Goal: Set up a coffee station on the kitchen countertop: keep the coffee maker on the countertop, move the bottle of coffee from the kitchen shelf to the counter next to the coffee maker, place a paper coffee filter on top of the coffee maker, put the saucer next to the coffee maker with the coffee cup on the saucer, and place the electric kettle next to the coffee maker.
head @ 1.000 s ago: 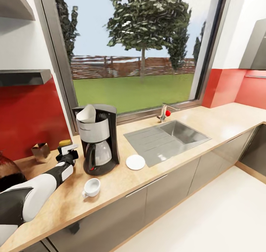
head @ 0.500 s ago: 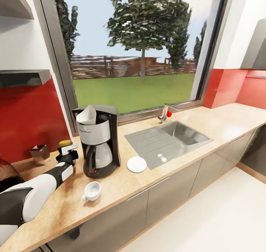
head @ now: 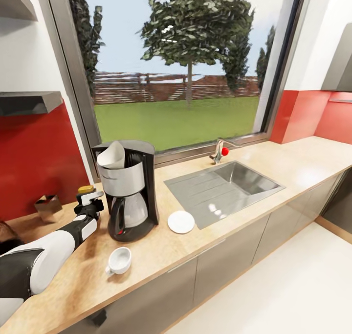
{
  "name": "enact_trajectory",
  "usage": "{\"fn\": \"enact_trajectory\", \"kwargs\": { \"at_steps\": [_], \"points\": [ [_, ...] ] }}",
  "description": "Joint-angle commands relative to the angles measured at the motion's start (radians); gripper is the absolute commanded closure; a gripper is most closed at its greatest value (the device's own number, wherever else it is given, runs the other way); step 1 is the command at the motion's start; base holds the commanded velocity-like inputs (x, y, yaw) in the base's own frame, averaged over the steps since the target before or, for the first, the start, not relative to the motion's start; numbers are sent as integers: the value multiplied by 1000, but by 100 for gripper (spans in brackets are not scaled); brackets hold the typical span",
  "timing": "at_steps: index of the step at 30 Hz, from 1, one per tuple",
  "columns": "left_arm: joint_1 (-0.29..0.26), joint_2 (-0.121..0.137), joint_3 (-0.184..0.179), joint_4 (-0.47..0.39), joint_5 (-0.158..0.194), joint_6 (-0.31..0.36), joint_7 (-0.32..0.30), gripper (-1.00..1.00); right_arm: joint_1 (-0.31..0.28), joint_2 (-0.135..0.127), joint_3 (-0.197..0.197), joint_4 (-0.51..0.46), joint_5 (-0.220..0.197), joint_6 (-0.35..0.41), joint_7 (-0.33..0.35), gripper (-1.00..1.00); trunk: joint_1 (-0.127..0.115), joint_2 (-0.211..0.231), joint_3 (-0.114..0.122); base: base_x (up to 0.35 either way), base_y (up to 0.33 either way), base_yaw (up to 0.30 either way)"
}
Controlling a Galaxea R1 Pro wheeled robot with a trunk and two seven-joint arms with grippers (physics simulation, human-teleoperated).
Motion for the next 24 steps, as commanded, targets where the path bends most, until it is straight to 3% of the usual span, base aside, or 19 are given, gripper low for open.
{"fn": "enact_trajectory", "kwargs": {
  "at_steps": [1,12,16,24],
  "points": [
    [-1,0,7,1,1,-4,-3,100,-2,0,2,2,2,-1,2,-100,0,-2,-3,0,0,0],
    [0,0,7,2,3,-4,-3,100,-2,0,2,2,2,-1,2,-100,43,-79,-55,0,0,0],
    [4,0,8,2,2,-4,-3,100,-2,0,2,2,2,-1,2,-100,43,-79,-62,0,0,0],
    [10,0,7,3,3,-23,-3,100,-2,0,2,2,4,-1,2,-100,66,-121,-84,0,0,0]
  ]
}}
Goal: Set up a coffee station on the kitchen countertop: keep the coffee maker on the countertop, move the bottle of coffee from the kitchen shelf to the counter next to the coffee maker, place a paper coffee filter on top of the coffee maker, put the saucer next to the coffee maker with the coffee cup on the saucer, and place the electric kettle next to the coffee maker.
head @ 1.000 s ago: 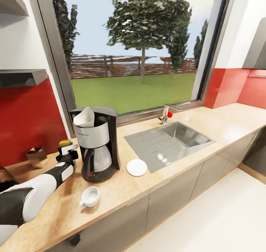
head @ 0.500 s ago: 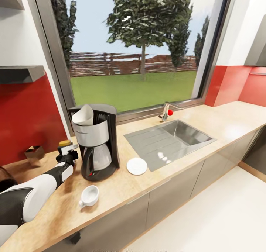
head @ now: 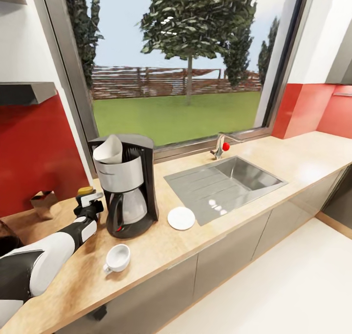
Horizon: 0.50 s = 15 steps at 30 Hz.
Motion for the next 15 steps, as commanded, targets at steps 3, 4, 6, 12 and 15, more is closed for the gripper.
{"fn": "enact_trajectory", "kwargs": {
  "at_steps": [3,4,6,12,15],
  "points": [
    [15,0,6,0,-1,-24,-2,100,-2,1,2,2,7,-1,2,-100,0,-2,-2,0,0,0],
    [18,0,7,0,-1,-27,-2,100,-2,1,2,2,8,-1,1,-100,0,-2,-2,0,0,0],
    [20,0,7,0,-1,-28,-2,100,-2,2,2,2,10,-1,1,-100,0,-2,-2,0,0,0],
    [20,0,7,0,0,-29,-2,100,-2,2,0,2,10,-1,0,-100,0,-2,-2,0,0,0],
    [20,0,6,0,-1,-29,-2,100,-2,0,0,2,9,-1,0,-100,0,-2,-2,0,0,0]
  ]
}}
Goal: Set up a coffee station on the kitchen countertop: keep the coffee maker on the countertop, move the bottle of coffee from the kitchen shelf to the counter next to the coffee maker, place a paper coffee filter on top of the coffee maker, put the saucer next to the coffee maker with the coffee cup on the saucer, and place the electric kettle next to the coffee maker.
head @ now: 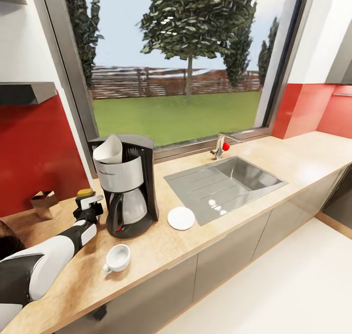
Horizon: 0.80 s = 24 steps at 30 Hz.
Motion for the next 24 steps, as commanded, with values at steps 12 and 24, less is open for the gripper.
{"fn": "enact_trajectory", "kwargs": {
  "at_steps": [12,24],
  "points": [
    [-1,0,7,1,2,-4,-3,-100,-2,0,1,2,1,-1,2,-100,0,-2,-2,0,0,0],
    [-1,0,8,1,5,-4,-3,-100,-1,0,1,2,-2,-1,2,-100,0,-2,-2,0,0,0]
  ]
}}
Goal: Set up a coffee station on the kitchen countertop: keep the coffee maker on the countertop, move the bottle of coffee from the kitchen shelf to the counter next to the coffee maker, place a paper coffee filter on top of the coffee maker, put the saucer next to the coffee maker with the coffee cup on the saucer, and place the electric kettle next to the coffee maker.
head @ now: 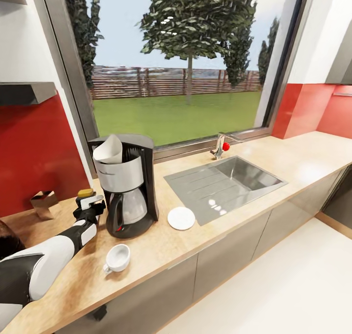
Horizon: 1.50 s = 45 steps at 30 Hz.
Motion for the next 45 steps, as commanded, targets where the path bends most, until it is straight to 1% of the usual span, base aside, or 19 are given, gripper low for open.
{"fn": "enact_trajectory", "kwargs": {
  "at_steps": [1,11,23,33,45],
  "points": [
    [-1,0,7,1,1,-4,-2,-100,-1,0,1,2,2,-1,2,-100,0,-2,-2,0,0,0],
    [-1,0,7,1,1,-6,-2,-100,-2,0,2,2,2,-1,2,-100,0,-2,-2,-146,0,0],
    [-1,0,6,1,1,-6,-2,-100,-2,0,3,2,2,-1,2,-100,0,-2,-2,-5,0,0],
    [-1,0,6,1,1,-6,-2,-100,-2,0,3,2,2,-1,2,-100,0,-2,-2,0,-90,0],
    [-1,0,7,0,1,-6,-2,-100,-2,0,3,2,2,-1,1,-100,0,-2,-2,0,-6,0]
  ]
}}
